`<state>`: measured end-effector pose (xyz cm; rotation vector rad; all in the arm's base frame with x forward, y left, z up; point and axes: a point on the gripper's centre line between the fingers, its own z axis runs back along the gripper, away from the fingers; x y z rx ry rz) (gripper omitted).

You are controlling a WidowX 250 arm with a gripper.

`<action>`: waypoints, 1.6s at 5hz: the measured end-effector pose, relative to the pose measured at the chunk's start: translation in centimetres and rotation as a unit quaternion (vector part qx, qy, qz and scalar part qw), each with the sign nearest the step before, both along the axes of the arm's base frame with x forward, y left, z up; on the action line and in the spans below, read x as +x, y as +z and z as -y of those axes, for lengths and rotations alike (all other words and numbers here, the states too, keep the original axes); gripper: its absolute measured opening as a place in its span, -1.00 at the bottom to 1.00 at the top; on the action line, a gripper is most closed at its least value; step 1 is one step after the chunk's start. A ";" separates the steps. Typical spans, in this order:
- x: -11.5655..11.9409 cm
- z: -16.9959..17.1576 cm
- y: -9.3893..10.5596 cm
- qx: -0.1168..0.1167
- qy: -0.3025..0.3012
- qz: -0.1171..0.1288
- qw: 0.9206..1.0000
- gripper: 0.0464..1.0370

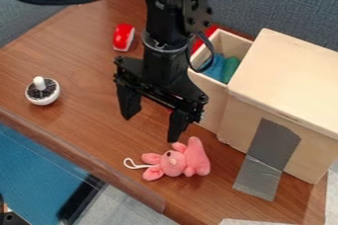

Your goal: Close the drawer

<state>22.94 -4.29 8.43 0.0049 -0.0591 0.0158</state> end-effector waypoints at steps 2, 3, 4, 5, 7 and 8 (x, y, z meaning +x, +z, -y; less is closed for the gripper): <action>2.7 -2.5 -0.7 0.008 0.038 -0.012 0.999 0.93; 4.9 -5.0 -0.1 0.006 0.068 0.002 0.998 0.93; 7.3 -7.9 0.6 0.005 0.098 0.025 0.995 0.93; 9.4 -10.4 0.7 -0.031 0.118 0.041 0.992 0.93; 13.2 -12.4 -1.9 -0.070 0.127 0.040 0.989 0.93; 14.0 -12.6 -3.9 -0.074 0.134 0.018 0.988 0.93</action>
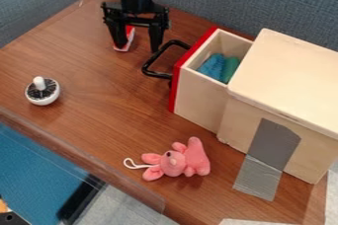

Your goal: Close the drawer

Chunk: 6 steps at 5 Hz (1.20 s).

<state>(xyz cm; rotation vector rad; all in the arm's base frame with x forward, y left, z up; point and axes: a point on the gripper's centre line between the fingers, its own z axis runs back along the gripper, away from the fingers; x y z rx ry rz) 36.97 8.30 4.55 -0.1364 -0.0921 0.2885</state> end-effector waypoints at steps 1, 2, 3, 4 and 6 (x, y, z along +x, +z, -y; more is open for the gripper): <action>0.6 0.2 -1.0 0.009 -0.010 -0.015 1.000 0.92; 0.9 0.1 -1.2 0.014 -0.015 -0.018 1.000 0.92; 0.8 0.3 -1.4 0.014 -0.018 -0.022 0.999 0.92; 0.6 1.3 -1.2 0.013 -0.024 -0.020 0.999 0.92; 0.4 5.8 1.1 0.021 -0.070 0.014 0.997 0.93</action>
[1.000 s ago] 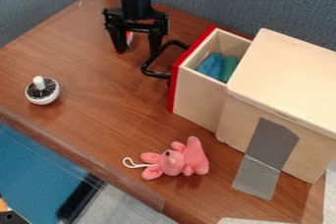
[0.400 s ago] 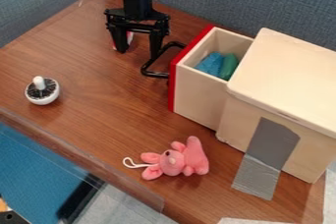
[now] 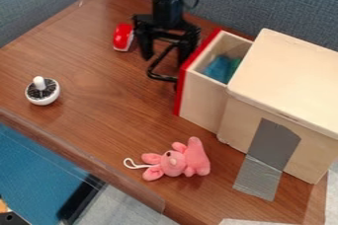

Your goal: Close the drawer

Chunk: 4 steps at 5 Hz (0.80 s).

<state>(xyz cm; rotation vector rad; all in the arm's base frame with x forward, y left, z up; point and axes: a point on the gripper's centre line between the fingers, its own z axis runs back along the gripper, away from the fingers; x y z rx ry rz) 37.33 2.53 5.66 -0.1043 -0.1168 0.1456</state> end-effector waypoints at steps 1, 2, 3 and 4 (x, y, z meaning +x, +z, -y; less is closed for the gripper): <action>0.0 -0.3 0.2 0.016 0.003 0.001 1.000 0.92; -0.5 -0.5 -2.1 0.026 0.006 -0.033 0.999 0.93; -0.7 -0.9 -3.0 0.041 0.006 -0.045 0.998 0.82; -0.9 -1.2 -3.9 0.047 0.006 -0.055 0.997 0.23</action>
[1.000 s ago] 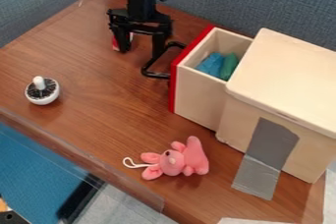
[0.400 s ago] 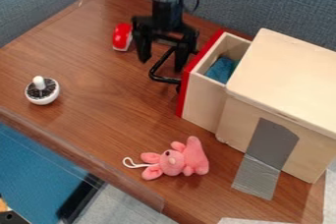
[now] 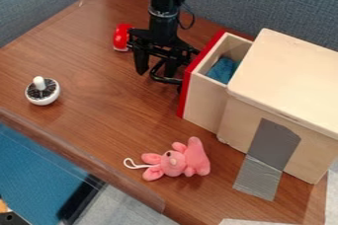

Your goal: Close the drawer

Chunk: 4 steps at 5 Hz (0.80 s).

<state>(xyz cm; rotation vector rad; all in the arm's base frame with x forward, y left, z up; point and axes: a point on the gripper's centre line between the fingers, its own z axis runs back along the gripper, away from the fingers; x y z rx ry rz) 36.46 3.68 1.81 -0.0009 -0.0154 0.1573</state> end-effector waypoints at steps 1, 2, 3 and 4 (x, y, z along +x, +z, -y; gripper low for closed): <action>-0.2 0.9 -0.2 -0.004 -0.003 -0.005 1.000 -0.39; -0.3 2.5 -0.2 -0.019 -0.021 -0.002 1.000 -0.75; -0.2 6.2 -0.2 -0.027 -0.049 0.001 0.998 -0.83; 0.1 8.2 0.2 -0.031 -0.066 0.006 0.997 -0.83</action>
